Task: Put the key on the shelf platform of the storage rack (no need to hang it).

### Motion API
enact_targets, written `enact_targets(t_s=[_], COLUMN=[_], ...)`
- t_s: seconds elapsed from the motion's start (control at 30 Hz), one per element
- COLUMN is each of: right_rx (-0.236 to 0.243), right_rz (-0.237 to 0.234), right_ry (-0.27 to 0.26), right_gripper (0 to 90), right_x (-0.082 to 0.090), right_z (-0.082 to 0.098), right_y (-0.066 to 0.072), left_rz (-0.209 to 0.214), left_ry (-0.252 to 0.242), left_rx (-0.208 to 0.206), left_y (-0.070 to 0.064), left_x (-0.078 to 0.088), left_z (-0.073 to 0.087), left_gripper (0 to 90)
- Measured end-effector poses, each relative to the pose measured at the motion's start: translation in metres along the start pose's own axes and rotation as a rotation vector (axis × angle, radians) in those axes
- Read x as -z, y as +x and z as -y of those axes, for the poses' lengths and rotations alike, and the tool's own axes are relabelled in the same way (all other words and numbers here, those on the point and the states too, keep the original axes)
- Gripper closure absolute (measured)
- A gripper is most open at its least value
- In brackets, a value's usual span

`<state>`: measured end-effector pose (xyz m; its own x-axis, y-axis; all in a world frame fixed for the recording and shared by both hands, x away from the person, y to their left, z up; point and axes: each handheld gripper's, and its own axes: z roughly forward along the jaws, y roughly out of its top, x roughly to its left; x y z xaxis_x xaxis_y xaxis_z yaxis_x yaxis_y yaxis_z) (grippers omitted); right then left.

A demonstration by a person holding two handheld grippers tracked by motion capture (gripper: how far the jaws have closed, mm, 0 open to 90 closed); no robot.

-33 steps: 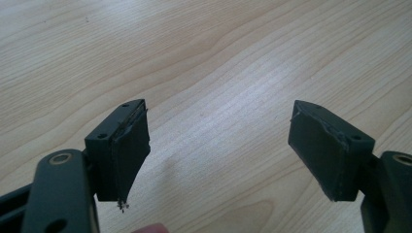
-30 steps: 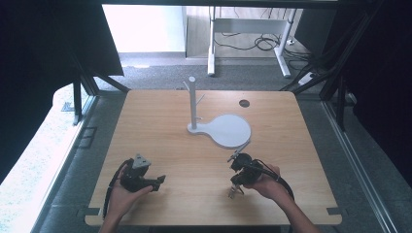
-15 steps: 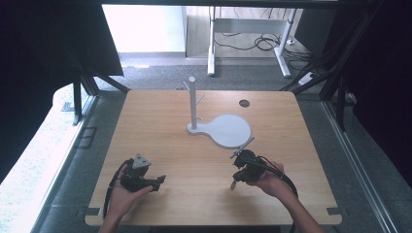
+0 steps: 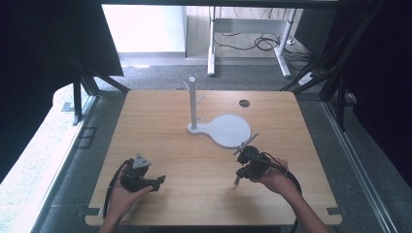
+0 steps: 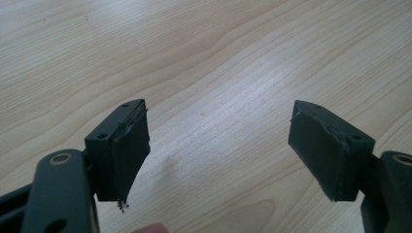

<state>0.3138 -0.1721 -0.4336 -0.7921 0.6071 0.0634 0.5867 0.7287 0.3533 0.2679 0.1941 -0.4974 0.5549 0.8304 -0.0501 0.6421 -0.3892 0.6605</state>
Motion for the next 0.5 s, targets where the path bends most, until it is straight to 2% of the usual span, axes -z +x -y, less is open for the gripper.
enact_targets(t_s=[0.5], right_rx=[0.002], right_rz=[0.016], right_ry=[-0.003], right_gripper=[89.7], right_x=[0.0106], right_z=[-0.0061], right_y=[-0.0091], left_rz=[0.0], left_ry=[0.002], left_rx=[0.0], left_y=[0.0002], left_x=[-0.0005], left_z=[0.0002], left_gripper=[23.1])
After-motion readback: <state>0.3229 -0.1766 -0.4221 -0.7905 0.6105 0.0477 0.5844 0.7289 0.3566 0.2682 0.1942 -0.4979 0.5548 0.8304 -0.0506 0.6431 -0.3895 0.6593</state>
